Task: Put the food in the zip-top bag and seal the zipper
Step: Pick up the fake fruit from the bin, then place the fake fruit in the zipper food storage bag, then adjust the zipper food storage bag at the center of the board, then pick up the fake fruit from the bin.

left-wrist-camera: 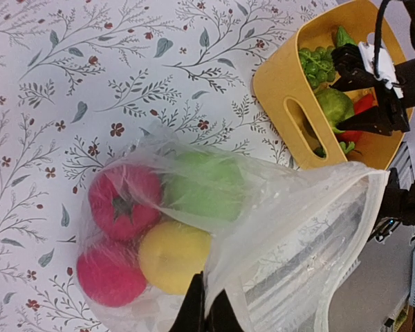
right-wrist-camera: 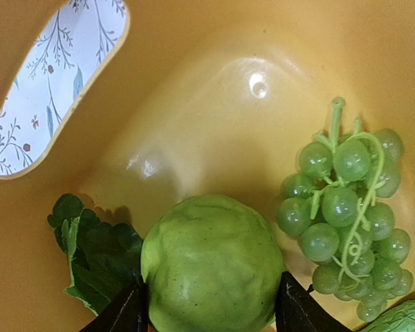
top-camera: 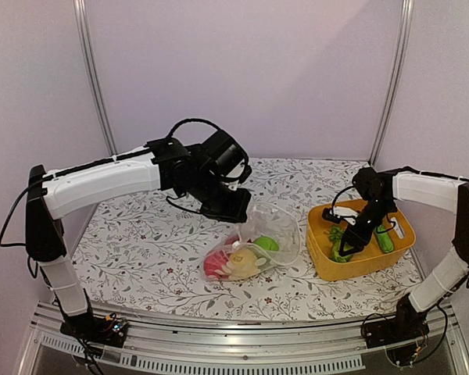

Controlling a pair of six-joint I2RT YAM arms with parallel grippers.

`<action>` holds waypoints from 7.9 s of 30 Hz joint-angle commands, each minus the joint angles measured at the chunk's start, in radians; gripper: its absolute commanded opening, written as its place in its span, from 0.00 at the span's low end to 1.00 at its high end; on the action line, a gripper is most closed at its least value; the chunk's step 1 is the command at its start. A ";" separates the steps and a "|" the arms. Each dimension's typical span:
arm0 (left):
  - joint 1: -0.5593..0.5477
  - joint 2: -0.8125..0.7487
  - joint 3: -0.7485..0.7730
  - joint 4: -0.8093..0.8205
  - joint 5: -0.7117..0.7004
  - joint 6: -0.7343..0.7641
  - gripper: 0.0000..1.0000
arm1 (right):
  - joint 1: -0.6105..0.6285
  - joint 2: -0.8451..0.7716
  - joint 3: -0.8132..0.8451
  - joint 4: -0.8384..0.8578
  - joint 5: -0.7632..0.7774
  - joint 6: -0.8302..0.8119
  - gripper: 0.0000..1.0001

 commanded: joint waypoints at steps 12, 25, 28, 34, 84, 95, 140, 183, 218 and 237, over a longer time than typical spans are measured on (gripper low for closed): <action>0.015 0.021 -0.018 0.005 -0.006 0.004 0.00 | 0.038 -0.129 0.302 -0.151 -0.115 0.069 0.43; 0.015 0.012 -0.025 0.007 0.000 -0.010 0.00 | 0.308 -0.209 0.425 -0.168 -0.295 0.058 0.48; 0.015 0.011 -0.028 0.006 -0.006 -0.009 0.00 | 0.358 -0.206 0.493 -0.204 -0.383 0.059 0.49; 0.015 0.013 -0.030 0.011 -0.003 -0.012 0.00 | 0.396 -0.165 0.561 -0.225 -0.593 0.070 0.51; 0.013 -0.038 -0.051 0.055 0.028 -0.001 0.00 | 0.523 0.182 0.462 0.120 -0.439 0.385 0.73; 0.022 -0.033 -0.078 0.062 0.016 0.027 0.00 | 0.522 0.071 0.459 0.007 -0.398 0.275 0.79; -0.043 -0.084 -0.004 0.140 0.076 0.142 0.00 | 0.774 -0.218 0.435 0.065 0.005 -0.061 0.00; -0.034 0.051 0.146 0.007 0.010 0.191 0.00 | 0.405 -0.345 0.424 0.047 -0.321 0.081 0.49; -0.036 0.067 0.130 0.016 0.031 0.186 0.00 | -0.056 -0.194 -0.001 0.185 0.064 0.042 0.42; -0.042 0.049 0.108 0.016 0.028 0.168 0.00 | -0.056 -0.047 -0.058 0.274 0.110 0.066 0.37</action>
